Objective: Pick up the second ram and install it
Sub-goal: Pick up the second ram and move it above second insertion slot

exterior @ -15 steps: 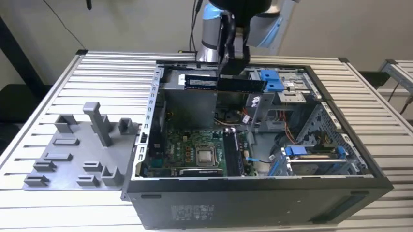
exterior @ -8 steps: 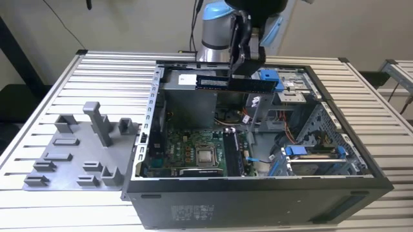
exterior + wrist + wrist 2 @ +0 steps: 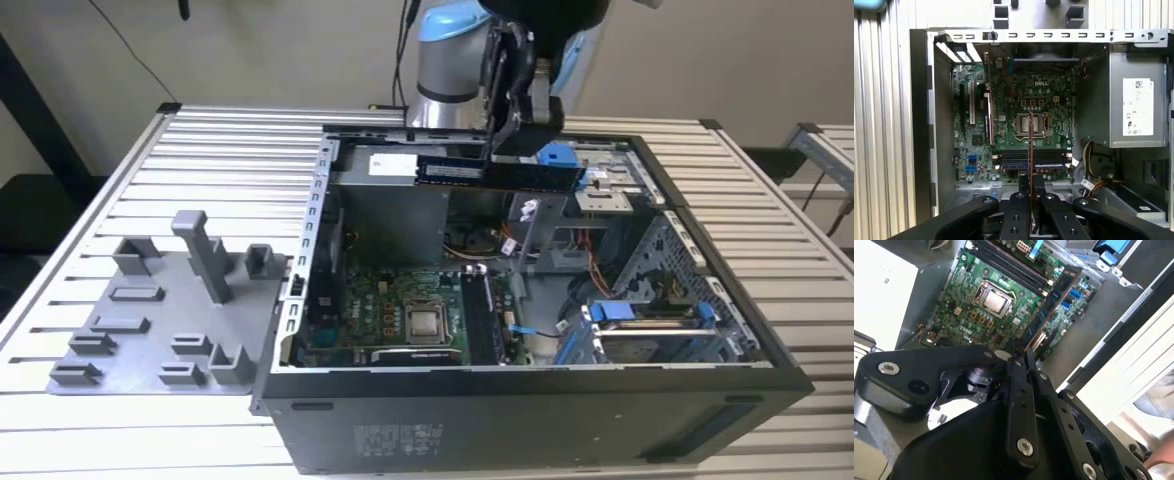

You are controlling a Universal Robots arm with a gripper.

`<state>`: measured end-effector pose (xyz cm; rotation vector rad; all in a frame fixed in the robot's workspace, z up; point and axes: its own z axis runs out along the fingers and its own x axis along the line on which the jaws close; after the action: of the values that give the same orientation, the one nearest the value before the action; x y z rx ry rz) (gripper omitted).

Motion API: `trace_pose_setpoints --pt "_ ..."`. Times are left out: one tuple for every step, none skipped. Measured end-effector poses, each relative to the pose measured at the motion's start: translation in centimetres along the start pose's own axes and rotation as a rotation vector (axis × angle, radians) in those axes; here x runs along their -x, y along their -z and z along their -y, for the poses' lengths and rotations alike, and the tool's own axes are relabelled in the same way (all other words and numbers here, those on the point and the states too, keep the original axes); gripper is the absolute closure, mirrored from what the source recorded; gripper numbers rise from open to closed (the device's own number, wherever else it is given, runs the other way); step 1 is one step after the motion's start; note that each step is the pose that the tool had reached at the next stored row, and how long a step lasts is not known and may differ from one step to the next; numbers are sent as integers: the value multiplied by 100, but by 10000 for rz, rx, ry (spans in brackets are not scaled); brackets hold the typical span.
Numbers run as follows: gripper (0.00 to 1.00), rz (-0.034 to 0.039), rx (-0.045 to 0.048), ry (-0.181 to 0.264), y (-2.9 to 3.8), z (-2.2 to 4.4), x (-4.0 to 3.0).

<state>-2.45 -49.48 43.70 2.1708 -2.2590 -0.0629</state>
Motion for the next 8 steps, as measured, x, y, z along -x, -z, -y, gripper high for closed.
trace_pose_setpoints --pt "86 0 1 -1 0 21 1" --pt "86 1 1 -1 1 51 2" --pt "86 0 1 0 2 88 3" --pt "86 0 1 -1 2 129 5" --pt "86 0 0 -1 3 170 6" --pt "86 0 0 -1 4 211 8" --pt "86 -1 0 0 5 249 10" --pt "86 -1 1 0 6 285 11"
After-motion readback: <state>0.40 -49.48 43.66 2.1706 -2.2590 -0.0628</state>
